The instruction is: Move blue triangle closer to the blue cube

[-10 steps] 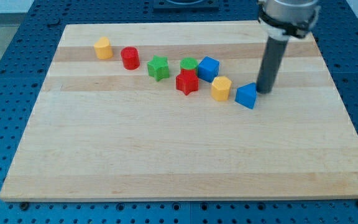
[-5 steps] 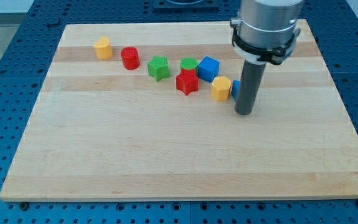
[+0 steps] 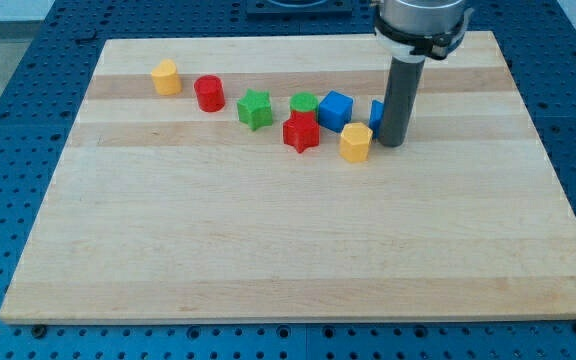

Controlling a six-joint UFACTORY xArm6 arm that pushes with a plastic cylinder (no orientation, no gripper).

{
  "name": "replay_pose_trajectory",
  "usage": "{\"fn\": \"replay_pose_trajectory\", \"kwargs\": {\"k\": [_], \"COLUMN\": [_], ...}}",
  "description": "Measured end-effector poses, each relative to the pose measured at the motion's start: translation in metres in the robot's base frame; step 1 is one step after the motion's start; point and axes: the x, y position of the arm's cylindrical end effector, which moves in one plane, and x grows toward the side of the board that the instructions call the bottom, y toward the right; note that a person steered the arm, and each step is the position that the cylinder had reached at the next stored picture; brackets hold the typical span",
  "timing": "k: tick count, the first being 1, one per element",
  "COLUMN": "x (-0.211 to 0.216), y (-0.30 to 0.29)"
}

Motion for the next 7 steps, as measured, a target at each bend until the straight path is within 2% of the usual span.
{"fn": "replay_pose_trajectory", "kwargs": {"k": [3,4,7], "x": [-0.065,-0.072,-0.047], "y": [0.009,0.004,0.015]}}
